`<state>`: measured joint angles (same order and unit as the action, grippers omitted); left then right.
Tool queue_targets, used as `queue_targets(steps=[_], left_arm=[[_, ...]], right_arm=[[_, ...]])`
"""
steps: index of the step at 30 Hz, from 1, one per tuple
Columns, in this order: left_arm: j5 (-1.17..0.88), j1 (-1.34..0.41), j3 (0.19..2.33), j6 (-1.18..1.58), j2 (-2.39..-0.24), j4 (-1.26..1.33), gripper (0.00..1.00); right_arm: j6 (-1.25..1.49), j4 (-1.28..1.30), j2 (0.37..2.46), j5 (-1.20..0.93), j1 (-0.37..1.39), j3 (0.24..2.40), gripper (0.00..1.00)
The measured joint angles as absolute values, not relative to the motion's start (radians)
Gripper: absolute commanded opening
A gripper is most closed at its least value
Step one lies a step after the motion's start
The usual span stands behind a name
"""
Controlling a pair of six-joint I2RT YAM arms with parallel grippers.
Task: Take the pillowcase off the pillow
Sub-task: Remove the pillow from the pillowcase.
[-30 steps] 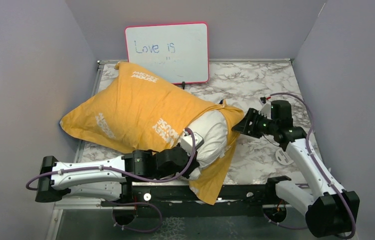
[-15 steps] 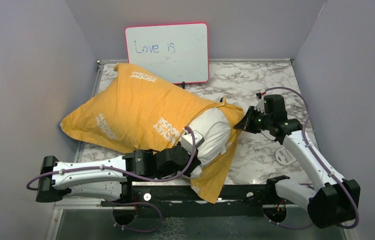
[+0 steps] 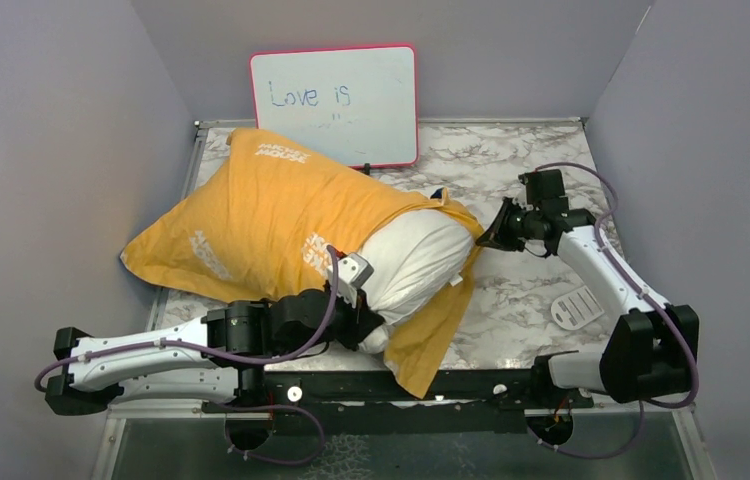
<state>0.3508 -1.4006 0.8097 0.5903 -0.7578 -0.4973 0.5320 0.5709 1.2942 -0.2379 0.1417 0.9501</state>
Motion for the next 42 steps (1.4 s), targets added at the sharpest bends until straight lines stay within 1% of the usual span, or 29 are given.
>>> queue_targets(steps=[2,3,5,7,10,12,15,17,23,30,34,35,36,37,38,39,40,41,42], left_arm=[[0.339,-1.401,0.809,0.591,-0.76,-0.506,0.01],[0.333,-1.401,0.809,0.591,-0.765,-0.508,0.1],[0.326,-1.401,0.809,0.587,-0.791,-0.505,0.34],[0.319,-1.401,0.818,0.573,-0.836,-0.505,0.52],[0.306,-1.409,0.885,0.534,-0.928,-0.513,0.72],[0.309,-1.411,0.965,0.497,-1.002,-0.513,0.81],[0.336,-1.411,1.078,0.434,-1.094,-0.501,0.9],[0.366,-1.411,1.156,0.376,-1.151,-0.503,0.94],[0.385,-1.37,1.357,0.2,-1.353,-0.477,0.95],[0.314,-1.222,1.41,0.081,-1.586,-0.457,0.95],[0.278,-1.196,1.466,0.037,-1.725,-0.458,0.95],[0.268,-1.197,1.482,0.025,-1.751,-0.461,0.9],[0.266,-1.198,1.499,0.021,-1.781,-0.461,0.83],[0.263,-1.199,1.509,0.019,-1.798,-0.462,0.73],[0.263,-1.2,1.514,0.017,-1.813,-0.463,0.58],[0.273,-1.2,1.514,0.016,-1.827,-0.463,0.4],[0.282,-1.2,1.514,0.015,-1.836,-0.464,0.2],[0.298,-1.2,1.514,0.015,-1.844,-0.466,0.03],[0.319,-1.2,1.514,0.013,-1.849,-0.469,0.0]], right_arm=[[0.531,0.57,1.324,-0.271,0.133,0.952,0.01],[0.53,0.569,1.334,-0.283,0.13,0.953,0.01],[0.528,0.553,1.347,-0.317,0.119,0.944,0.01],[0.522,0.518,1.34,-0.342,0.107,0.916,0.01],[0.519,0.459,1.31,-0.354,0.087,0.857,0.01],[0.516,0.444,1.282,-0.357,0.079,0.831,0.01],[0.514,0.429,1.232,-0.367,0.076,0.807,0.01],[0.513,0.426,1.196,-0.378,0.076,0.794,0.0],[0.52,0.416,1.089,-0.392,0.076,0.751,0.01],[0.55,0.411,1.019,-0.397,0.076,0.697,0.01],[0.554,0.411,1.0,-0.395,0.076,0.684,0.0],[0.555,0.412,0.994,-0.394,0.076,0.68,0.0],[0.557,0.414,0.99,-0.389,0.076,0.676,0.01],[0.557,0.417,0.987,-0.385,0.076,0.674,0.01],[0.558,0.421,0.984,-0.379,0.076,0.673,0.01],[0.558,0.424,0.982,-0.372,0.076,0.671,0.01],[0.559,0.429,0.979,-0.366,0.076,0.67,0.01],[0.56,0.432,0.977,-0.361,0.076,0.669,0.0],[0.561,0.437,0.974,-0.356,0.076,0.667,0.01]])
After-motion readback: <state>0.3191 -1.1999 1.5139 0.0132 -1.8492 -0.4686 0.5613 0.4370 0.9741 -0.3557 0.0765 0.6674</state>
